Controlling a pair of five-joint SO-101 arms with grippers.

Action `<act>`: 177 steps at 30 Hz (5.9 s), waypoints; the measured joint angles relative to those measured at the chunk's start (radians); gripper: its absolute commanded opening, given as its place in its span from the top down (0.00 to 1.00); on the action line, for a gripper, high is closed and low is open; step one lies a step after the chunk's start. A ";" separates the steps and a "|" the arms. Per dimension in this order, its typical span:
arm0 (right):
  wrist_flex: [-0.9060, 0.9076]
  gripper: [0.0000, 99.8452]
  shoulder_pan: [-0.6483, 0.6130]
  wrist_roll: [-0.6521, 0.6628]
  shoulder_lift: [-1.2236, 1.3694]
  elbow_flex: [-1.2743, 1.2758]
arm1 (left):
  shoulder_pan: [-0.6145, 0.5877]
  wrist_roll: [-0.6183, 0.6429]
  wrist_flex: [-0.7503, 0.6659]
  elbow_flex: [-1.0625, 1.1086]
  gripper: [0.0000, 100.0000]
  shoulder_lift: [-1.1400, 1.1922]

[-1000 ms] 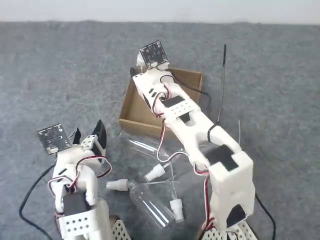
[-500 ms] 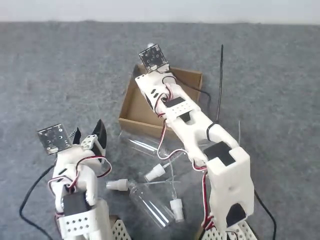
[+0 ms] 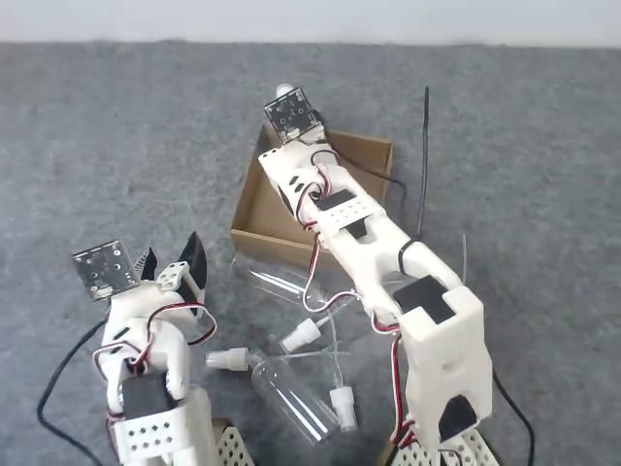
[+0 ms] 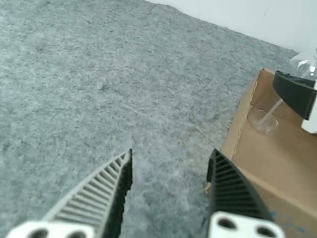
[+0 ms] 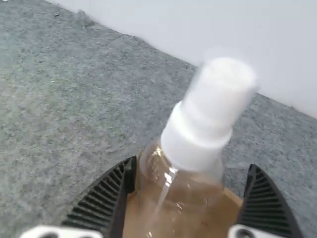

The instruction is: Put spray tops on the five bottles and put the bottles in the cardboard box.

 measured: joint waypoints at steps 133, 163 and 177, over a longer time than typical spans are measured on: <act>1.221 0.72 -0.750 -0.489 -1.370 0.944 | -0.064 0.000 0.000 0.000 0.76 0.000; 1.132 0.83 -0.735 -0.491 -1.379 1.065 | -0.064 0.000 0.000 0.000 0.76 0.000; 1.117 0.85 -0.700 -0.489 -1.307 1.045 | -0.064 0.000 0.000 0.000 0.76 0.000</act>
